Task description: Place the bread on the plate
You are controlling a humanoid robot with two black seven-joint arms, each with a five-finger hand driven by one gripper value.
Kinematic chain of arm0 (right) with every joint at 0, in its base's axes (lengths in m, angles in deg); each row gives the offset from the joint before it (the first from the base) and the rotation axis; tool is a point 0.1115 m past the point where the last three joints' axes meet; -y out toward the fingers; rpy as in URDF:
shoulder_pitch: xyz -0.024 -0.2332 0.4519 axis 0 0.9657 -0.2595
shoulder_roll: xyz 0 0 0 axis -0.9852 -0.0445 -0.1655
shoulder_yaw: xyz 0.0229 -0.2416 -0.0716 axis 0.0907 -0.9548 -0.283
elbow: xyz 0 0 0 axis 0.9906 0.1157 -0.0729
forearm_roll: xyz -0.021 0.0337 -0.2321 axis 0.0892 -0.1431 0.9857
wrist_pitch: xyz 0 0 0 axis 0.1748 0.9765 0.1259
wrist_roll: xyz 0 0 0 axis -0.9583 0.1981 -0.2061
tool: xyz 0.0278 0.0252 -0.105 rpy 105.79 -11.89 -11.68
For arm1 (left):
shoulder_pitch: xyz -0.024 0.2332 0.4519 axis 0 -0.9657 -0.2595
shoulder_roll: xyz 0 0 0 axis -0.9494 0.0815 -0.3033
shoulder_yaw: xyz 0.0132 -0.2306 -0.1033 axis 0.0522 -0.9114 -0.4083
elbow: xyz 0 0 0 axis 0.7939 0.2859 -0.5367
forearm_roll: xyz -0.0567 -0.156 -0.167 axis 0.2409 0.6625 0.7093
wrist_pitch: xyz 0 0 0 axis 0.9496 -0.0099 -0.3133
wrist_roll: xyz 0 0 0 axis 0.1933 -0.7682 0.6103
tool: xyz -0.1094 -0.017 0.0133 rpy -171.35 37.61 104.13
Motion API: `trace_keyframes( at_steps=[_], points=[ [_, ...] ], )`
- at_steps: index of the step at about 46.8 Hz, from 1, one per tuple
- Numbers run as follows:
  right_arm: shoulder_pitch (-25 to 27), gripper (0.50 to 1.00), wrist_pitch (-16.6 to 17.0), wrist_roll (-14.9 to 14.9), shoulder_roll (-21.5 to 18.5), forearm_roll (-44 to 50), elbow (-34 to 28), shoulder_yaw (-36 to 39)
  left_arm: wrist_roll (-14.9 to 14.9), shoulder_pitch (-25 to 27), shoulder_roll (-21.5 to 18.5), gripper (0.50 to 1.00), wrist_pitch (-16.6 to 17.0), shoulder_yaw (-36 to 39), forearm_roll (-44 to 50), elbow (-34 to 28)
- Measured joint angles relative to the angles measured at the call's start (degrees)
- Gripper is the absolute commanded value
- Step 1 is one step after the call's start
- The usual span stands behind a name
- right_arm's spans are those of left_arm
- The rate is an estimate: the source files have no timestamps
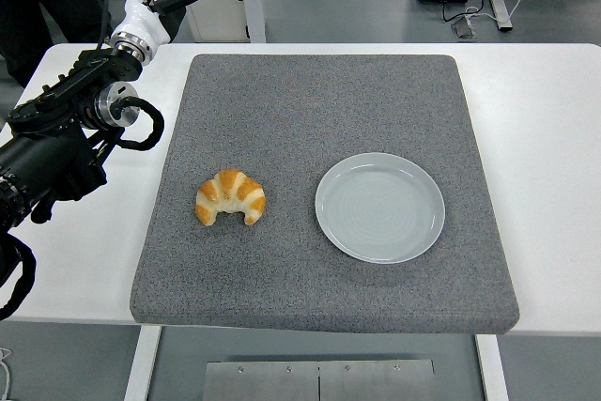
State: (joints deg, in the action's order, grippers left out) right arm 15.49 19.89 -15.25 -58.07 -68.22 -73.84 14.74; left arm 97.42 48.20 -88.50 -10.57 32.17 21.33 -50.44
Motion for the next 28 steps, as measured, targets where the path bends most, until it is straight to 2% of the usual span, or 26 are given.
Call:
trace_keyframes(
  at_steps=[7,11,17,28],
  points=[
    [0.0,1.0,-0.01,0.0,0.0,0.0,0.0,0.0,-1.26,2.29,-3.51,0.972,-0.41,1.37,-8.35,-0.95],
    [0.0,1.0,0.0,0.0,0.0,0.0,0.02,0.0,-1.82,3.18,-6.07,0.971,-0.46,2.99,-11.51,-3.71],
    [0.0,1.0,-0.01,0.0,0.0,0.0,0.0,0.0,-2.47,5.28,-11.61,0.96,-0.33,9.91,-13.43,-9.57],
    [0.01,1.0,0.0,0.0,0.0,0.01,0.01,0.0,-4.95,9.49,-16.69,0.96,-0.16,18.85,-20.65,-14.99]
  ],
)
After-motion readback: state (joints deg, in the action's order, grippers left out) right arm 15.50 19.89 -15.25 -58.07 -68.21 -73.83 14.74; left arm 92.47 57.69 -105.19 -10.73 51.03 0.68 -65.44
